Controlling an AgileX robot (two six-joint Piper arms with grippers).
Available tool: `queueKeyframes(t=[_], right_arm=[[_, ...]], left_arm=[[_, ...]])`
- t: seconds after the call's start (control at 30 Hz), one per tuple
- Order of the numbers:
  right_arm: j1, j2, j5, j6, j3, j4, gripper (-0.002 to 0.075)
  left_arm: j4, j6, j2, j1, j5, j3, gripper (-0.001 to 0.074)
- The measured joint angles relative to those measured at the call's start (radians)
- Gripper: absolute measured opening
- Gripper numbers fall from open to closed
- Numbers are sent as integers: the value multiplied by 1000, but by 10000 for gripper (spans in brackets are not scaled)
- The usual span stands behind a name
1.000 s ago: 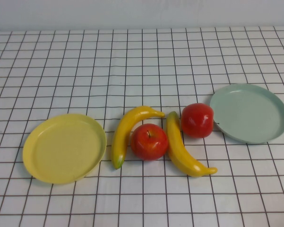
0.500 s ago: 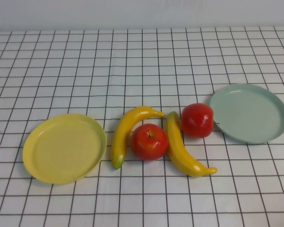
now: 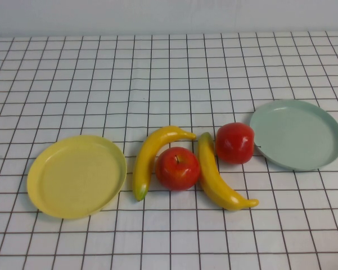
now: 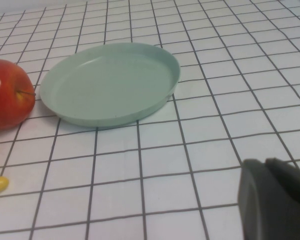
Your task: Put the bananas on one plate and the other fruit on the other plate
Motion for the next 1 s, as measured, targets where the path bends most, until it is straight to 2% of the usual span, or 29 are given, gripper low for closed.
queueKeyframes(t=[0.2,0.4,0.5,0.57,0.67,0.77,0.87,0.97,1.0], right_arm=[[0,0,0,0,0,0,-15],[0,0,0,0,0,0,-15],[0,0,0,0,0,5,-15],[0,0,0,0,0,5,-15],[0,0,0,0,0,13,-15],[0,0,0,0,0,19,-16],[0,0,0,0,0,19,-15],[0,0,0,0,0,19,-15],[0,0,0,0,0,19,-15]], left_arm=[[5,274,295,0,122,-206,-4],[-64,362,536,-15,151,-314,-4],[-143,450,646,-56,147,-357,-4],[-169,537,727,-117,127,-387,-4],[-128,569,814,-215,75,-412,10],[-34,491,905,-330,23,-439,99],[81,340,998,-420,8,-470,274],[310,121,1098,-498,7,-507,494],[389,69,1124,-512,9,-519,540]])
